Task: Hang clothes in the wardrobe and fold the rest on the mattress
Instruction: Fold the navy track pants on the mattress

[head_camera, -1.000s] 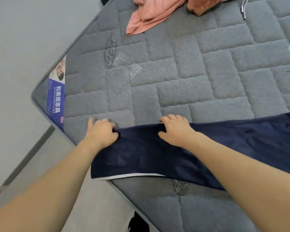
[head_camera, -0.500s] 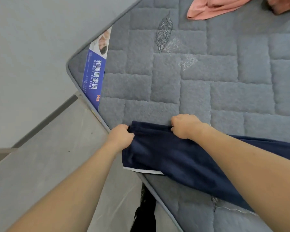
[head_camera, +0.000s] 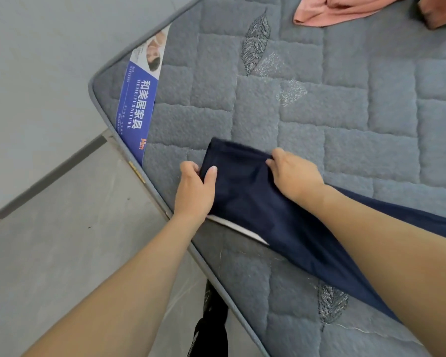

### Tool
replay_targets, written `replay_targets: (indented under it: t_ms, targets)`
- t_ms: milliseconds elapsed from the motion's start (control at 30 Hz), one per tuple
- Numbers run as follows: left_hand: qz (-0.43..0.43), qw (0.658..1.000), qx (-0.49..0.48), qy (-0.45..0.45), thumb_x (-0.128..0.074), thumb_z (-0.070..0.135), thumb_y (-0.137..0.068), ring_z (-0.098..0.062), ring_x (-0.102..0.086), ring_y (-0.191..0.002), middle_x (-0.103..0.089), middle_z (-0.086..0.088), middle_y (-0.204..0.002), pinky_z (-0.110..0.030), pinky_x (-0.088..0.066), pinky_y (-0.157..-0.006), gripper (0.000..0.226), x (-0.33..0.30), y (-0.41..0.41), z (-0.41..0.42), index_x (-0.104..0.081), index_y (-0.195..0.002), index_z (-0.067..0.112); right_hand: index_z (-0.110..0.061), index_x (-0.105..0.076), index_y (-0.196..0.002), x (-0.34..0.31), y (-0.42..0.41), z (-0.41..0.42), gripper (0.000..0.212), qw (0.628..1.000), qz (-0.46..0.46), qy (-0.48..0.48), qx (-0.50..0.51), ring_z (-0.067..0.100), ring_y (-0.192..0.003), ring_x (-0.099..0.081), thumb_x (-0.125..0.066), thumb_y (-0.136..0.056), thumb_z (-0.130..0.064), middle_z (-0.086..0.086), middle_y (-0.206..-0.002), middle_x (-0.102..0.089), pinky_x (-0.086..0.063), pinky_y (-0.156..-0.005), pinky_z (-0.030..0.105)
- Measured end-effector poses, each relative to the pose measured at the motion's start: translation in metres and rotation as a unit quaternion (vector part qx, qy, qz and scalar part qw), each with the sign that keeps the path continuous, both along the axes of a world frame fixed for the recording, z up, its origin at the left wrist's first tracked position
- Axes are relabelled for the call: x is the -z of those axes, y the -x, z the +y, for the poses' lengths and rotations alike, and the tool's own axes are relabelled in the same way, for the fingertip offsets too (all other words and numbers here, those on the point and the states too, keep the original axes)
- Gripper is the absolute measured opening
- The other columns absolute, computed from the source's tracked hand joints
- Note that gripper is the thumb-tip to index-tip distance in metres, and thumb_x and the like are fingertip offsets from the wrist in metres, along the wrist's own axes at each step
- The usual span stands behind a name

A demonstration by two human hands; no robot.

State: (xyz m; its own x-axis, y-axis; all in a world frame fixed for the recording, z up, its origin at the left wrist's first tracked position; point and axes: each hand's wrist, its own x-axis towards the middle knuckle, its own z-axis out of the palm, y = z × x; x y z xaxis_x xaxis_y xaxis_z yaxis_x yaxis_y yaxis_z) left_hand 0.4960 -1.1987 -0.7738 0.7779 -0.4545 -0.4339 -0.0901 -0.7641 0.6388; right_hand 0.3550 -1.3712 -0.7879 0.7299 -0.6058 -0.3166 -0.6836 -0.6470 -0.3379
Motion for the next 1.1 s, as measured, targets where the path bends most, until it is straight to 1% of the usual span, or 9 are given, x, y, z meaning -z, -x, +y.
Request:
replay_targets:
  t_ms: [167, 333, 400, 500, 633, 733, 800, 933, 1100]
  targets:
    - [-0.061, 0.994, 0.057, -0.076, -0.067, 0.049, -0.087, -0.033, -0.047, -0.112, -0.049, -0.009, -0.122, -0.042, -0.039, -0.098, 0.047, 0.005, 0.012, 0.019, -0.051, -0.113, 0.013, -0.016, -0.035, -0.092, 0.007, -0.005, 0.001, 0.024, 0.999, 0.027, 0.009, 0.018, 0.031, -0.076, -0.052, -0.028, -0.107, -0.034, 0.015, -0.1, -0.061, -0.036, -0.064, 0.038]
    - [-0.119, 0.974, 0.062, -0.18, -0.059, 0.045, -0.093, -0.034, -0.051, -0.111, -0.062, -0.005, -0.114, -0.044, -0.035, -0.092, 0.035, -0.001, 0.013, 0.011, -0.053, -0.113, 0.016, -0.013, -0.043, -0.102, 0.013, -0.009, 0.01, 0.034, 0.997, 0.053, 0.054, -0.011, 0.033, -0.088, -0.06, -0.03, -0.105, -0.044, 0.01, -0.103, -0.061, -0.036, -0.062, 0.037]
    - [-0.076, 0.98, 0.09, -0.162, -0.05, 0.042, -0.098, -0.035, -0.056, -0.102, -0.063, -0.005, -0.095, -0.042, -0.037, -0.083, 0.029, -0.002, 0.006, 0.006, -0.053, -0.086, 0.015, -0.015, -0.036, -0.093, 0.014, -0.011, 0.006, 0.03, 0.996, 0.071, 0.054, -0.013, 0.032, -0.076, -0.057, -0.027, -0.106, -0.04, 0.011, -0.097, -0.063, -0.033, -0.059, 0.036]
    - [0.037, 0.989, 0.058, -0.13, -0.047, 0.047, -0.1, -0.037, -0.06, -0.092, -0.058, -0.006, -0.079, -0.036, -0.039, -0.071, 0.048, -0.002, -0.012, 0.008, -0.048, -0.066, 0.014, -0.016, -0.033, -0.088, 0.016, -0.014, 0.0, 0.033, 0.995, 0.072, 0.061, -0.012, 0.026, -0.059, -0.045, -0.024, -0.107, -0.041, 0.008, -0.083, -0.065, -0.029, -0.052, 0.033]
    - [-0.005, 0.958, 0.084, -0.275, -0.039, 0.071, -0.091, -0.034, -0.062, -0.096, -0.065, -0.008, -0.094, -0.036, -0.043, -0.073, 0.065, 0.003, -0.031, 0.019, -0.062, -0.082, 0.011, -0.015, -0.035, -0.087, 0.019, -0.014, -0.004, 0.038, 0.992, 0.082, 0.085, -0.039, 0.026, -0.054, -0.045, -0.022, -0.106, -0.046, 0.004, -0.075, -0.064, -0.024, -0.047, 0.031]
    - [0.043, 0.978, 0.095, -0.179, -0.044, 0.072, -0.089, -0.026, -0.058, -0.074, -0.058, -0.001, -0.07, -0.035, -0.037, -0.061, 0.062, 0.003, -0.033, 0.018, -0.049, -0.061, 0.016, -0.017, -0.035, -0.087, 0.022, -0.014, -0.002, 0.037, 0.993, 0.075, 0.091, -0.027, 0.029, -0.06, -0.057, -0.023, -0.105, -0.047, 0.004, -0.077, -0.064, -0.025, -0.047, 0.031]
    - [0.008, 0.97, 0.165, -0.179, -0.048, 0.059, -0.093, -0.03, -0.059, -0.074, -0.059, -0.003, -0.069, -0.035, -0.036, -0.059, 0.055, 0.002, -0.031, 0.022, -0.041, -0.059, 0.017, -0.018, -0.035, -0.087, 0.022, -0.012, -0.001, 0.037, 0.994, 0.067, 0.087, -0.009, 0.031, -0.068, -0.062, -0.025, -0.105, -0.048, 0.005, -0.08, -0.064, -0.028, -0.051, 0.032]
    - [-0.209, 0.909, 0.27, -0.238, -0.037, 0.047, -0.103, -0.036, -0.062, -0.089, -0.069, -0.012, -0.092, -0.039, -0.036, -0.071, 0.042, 0.004, -0.028, 0.023, -0.045, -0.075, 0.017, -0.012, -0.051, -0.108, 0.016, -0.005, -0.004, 0.034, 0.995, -0.024, 0.097, -0.002, 0.033, -0.088, -0.059, -0.039, -0.103, -0.043, 0.008, -0.1, -0.06, -0.044, -0.064, 0.041]
    - [-0.162, 0.955, 0.212, -0.129, -0.034, 0.035, -0.106, -0.04, -0.06, -0.085, -0.066, -0.013, -0.088, -0.04, -0.036, -0.063, 0.018, 0.013, -0.018, 0.014, -0.04, -0.101, 0.019, -0.011, -0.047, -0.099, 0.015, -0.006, -0.013, 0.021, 0.994, -0.011, 0.094, -0.062, 0.031, -0.088, -0.054, -0.039, -0.104, -0.031, 0.008, -0.1, -0.056, -0.03, -0.065, 0.035]
